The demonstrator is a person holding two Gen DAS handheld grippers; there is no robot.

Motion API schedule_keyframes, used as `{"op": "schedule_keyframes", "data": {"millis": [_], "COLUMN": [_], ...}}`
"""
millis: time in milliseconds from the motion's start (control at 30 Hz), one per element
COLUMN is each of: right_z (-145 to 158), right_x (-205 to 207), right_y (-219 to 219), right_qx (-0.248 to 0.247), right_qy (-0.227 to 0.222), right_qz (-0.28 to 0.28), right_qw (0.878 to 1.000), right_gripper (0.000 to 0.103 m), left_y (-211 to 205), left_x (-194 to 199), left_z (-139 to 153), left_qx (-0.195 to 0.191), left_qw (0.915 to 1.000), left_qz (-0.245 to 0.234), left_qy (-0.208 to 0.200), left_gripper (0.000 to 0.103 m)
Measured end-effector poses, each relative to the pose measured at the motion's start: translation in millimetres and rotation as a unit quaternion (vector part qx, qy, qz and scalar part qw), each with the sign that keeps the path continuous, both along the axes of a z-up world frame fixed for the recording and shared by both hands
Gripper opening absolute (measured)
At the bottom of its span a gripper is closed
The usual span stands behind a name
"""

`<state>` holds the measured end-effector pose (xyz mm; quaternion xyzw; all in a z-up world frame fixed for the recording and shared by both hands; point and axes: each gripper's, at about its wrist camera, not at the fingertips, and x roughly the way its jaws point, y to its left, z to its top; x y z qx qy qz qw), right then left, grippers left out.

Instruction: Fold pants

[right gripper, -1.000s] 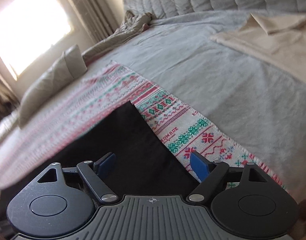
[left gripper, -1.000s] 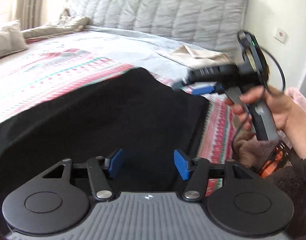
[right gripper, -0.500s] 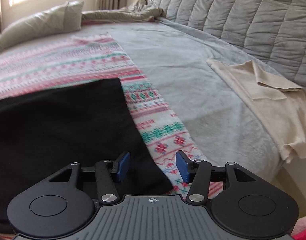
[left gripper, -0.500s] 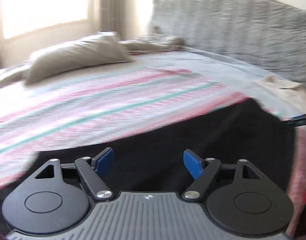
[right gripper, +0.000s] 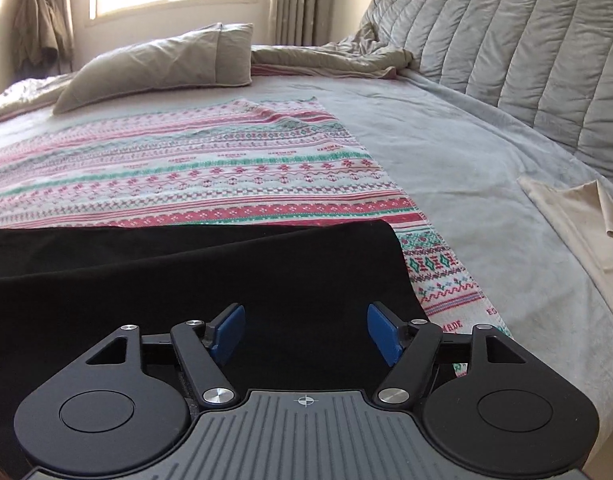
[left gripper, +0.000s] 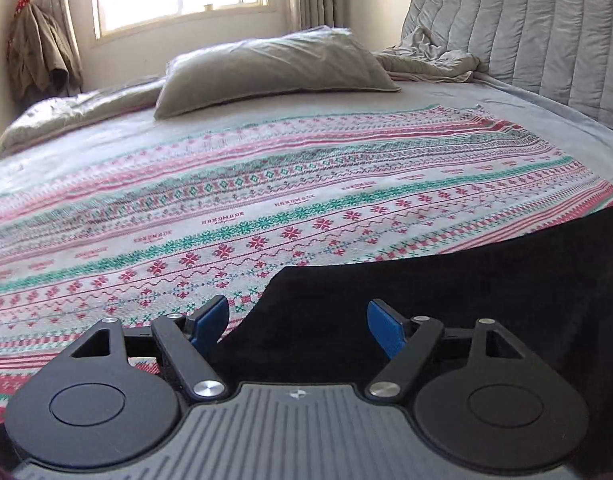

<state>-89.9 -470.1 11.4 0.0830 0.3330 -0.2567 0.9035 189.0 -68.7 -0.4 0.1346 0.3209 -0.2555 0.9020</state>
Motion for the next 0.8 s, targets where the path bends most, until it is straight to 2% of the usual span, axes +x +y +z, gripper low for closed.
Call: {"op": "schedule_keyframes", "data": {"millis": [33, 100, 133, 167, 200, 233, 367, 433, 533, 600, 700, 733, 800], "right_z": [-2, -8, -10, -13, -17, -19, -24, -25, -25, -24, -19, -16, -11], "right_x": [2, 2, 2, 1, 0, -1, -9, -10, -9, -10, -24, -33, -50], "right_y": [-2, -11, -15, -19, -23, -27, -36, -34, -33, -33, -40, -43, -49], "right_qx": [0.005, 0.015, 0.02, 0.026, 0.032, 0.038, 0.06, 0.051, 0.043, 0.044, 0.063, 0.066, 0.072], "right_qy": [0.002, 0.005, 0.007, 0.009, 0.013, 0.015, 0.01, 0.023, 0.035, 0.031, 0.016, 0.007, -0.009], "right_qz": [-0.006, -0.021, -0.028, -0.037, -0.045, -0.051, -0.059, -0.061, -0.067, -0.065, -0.065, -0.073, -0.09], "right_qw": [1.0, 1.0, 0.999, 0.999, 0.998, 0.998, 0.996, 0.997, 0.996, 0.996, 0.996, 0.995, 0.993], "right_gripper": [0.069, 0.069, 0.069, 0.069, 0.07, 0.075, 0.076, 0.076, 0.079, 0.08, 0.08, 0.081, 0.081], "left_y": [-1, -5, -6, -7, -9, -8, 5, 10, -2, -8, -2, -2, -4], "left_x": [7, 21, 27, 30, 33, 36, 29, 30, 34, 36, 21, 13, -9], "left_z": [0, -2, -2, -2, -2, -2, 12, 16, 6, -2, 7, 13, 24], "left_qx": [-0.003, -0.01, -0.018, -0.026, -0.025, -0.031, -0.079, -0.099, -0.055, -0.029, -0.046, -0.049, -0.045], "left_qw": [0.9999, 0.9991, 0.9984, 0.9977, 0.9973, 0.997, 0.9965, 0.9947, 0.998, 0.9989, 0.9982, 0.9984, 0.999], "left_qz": [-0.002, -0.008, -0.01, -0.01, -0.009, -0.013, 0.014, 0.027, 0.023, 0.03, 0.035, 0.026, 0.002], "left_qy": [0.012, 0.04, 0.053, 0.062, 0.068, 0.07, 0.023, 0.014, 0.018, 0.023, 0.015, 0.013, 0.002], "left_gripper": [0.081, 0.069, 0.054, 0.028, 0.019, 0.014, 0.011, 0.011, 0.013, 0.02, 0.03, 0.039, 0.047]}}
